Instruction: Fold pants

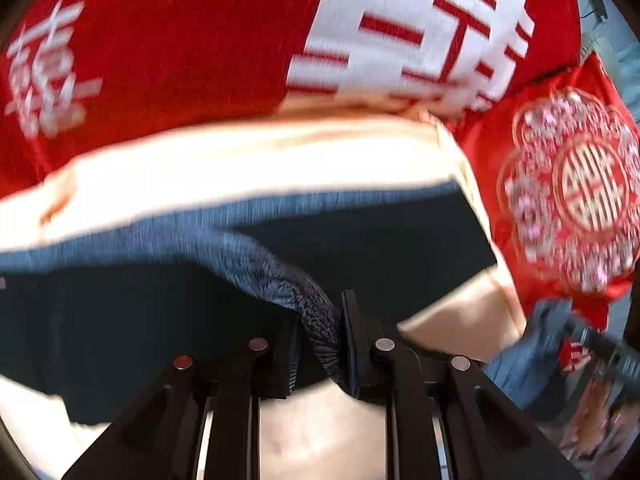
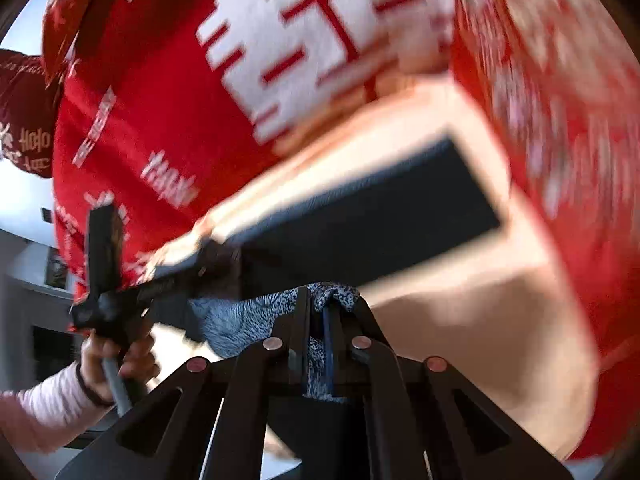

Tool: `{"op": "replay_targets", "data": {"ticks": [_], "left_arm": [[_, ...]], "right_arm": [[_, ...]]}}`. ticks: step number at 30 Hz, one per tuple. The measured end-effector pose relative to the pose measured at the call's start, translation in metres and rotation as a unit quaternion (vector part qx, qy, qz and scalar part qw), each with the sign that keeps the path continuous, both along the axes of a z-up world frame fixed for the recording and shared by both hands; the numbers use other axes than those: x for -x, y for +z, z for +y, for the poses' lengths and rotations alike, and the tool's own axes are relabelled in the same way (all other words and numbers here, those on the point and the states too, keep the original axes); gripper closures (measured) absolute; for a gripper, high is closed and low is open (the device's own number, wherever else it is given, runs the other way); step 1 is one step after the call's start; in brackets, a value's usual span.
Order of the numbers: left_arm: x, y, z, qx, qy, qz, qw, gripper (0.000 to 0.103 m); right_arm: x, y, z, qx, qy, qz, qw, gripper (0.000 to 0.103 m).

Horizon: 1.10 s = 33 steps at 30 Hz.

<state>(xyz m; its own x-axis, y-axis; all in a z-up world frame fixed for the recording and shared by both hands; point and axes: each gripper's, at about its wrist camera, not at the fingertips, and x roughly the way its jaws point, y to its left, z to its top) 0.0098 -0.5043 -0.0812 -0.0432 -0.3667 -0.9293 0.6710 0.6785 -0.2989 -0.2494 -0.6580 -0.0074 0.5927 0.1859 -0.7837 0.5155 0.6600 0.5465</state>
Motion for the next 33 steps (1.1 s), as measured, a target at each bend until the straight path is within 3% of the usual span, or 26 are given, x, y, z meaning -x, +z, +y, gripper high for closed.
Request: {"op": "replay_targets", "data": {"ticks": [3, 5, 6, 7, 8, 9, 11, 14, 16, 17, 18, 23, 25, 27, 30, 33], "left_arm": [[-0.014, 0.002, -0.017, -0.008, -0.009, -0.023, 0.9997, 0.082], [-0.016, -0.003, -0.025, -0.019, -0.021, -0.030, 0.9991, 0.074], [-0.016, -0.004, -0.025, -0.024, -0.022, -0.039, 0.9987, 0.060], [-0.016, -0.003, -0.022, -0.030, -0.022, -0.052, 0.9979, 0.039], [-0.015, -0.002, -0.018, -0.039, -0.020, -0.073, 0.9963, 0.032], [-0.013, 0.000, -0.014, -0.040, -0.017, -0.091, 0.9949, 0.029], [-0.013, -0.003, -0.006, -0.041, -0.017, -0.088, 0.9951, 0.029], [-0.014, -0.018, 0.001, -0.080, -0.011, -0.097, 0.9920, 0.029], [-0.014, -0.035, 0.006, -0.113, -0.003, -0.100, 0.9886, 0.029], [-0.015, -0.040, 0.007, -0.118, 0.000, -0.097, 0.9883, 0.029], [-0.014, -0.046, 0.012, -0.127, 0.006, -0.094, 0.9874, 0.029], [-0.009, -0.077, 0.012, -0.163, 0.017, -0.087, 0.9826, 0.029], [-0.008, -0.083, 0.013, -0.169, 0.025, -0.086, 0.9816, 0.029], [-0.007, -0.086, 0.015, -0.169, 0.034, -0.086, 0.9813, 0.029], [-0.005, -0.087, 0.016, -0.169, 0.031, -0.092, 0.9808, 0.028], [-0.003, -0.087, 0.018, -0.174, 0.029, -0.106, 0.9786, 0.021]], "right_arm": [[-0.036, 0.000, -0.050, 0.012, 0.000, 0.009, 1.000, 0.098], [-0.057, -0.005, -0.073, 0.038, 0.006, 0.029, 0.999, 0.098], [-0.067, -0.010, -0.078, 0.043, 0.009, 0.035, 0.998, 0.098], [-0.080, -0.019, -0.084, 0.047, 0.012, 0.046, 0.998, 0.098], [-0.091, -0.030, -0.090, 0.050, 0.018, 0.061, 0.997, 0.097], [-0.096, -0.037, -0.093, 0.052, 0.021, 0.070, 0.996, 0.097], [-0.108, -0.057, -0.098, 0.061, 0.030, 0.096, 0.993, 0.097], [-0.116, -0.072, -0.106, 0.080, 0.024, 0.132, 0.988, 0.095], [-0.115, -0.075, -0.111, 0.080, 0.010, 0.139, 0.987, 0.081], [-0.114, -0.071, -0.113, 0.087, 0.003, 0.136, 0.987, 0.048], [-0.111, -0.061, -0.114, 0.109, -0.004, 0.129, 0.986, 0.025], [-0.080, -0.023, -0.094, 0.123, -0.008, 0.078, 0.989, 0.025], [-0.059, -0.024, -0.077, 0.107, -0.021, 0.080, 0.991, 0.034], [-0.035, -0.045, -0.060, 0.080, -0.039, 0.119, 0.989, 0.055], [-0.006, -0.084, -0.051, 0.031, -0.091, 0.160, 0.982, 0.057], [0.002, -0.097, -0.061, 0.020, -0.150, 0.145, 0.978, 0.057]]}}
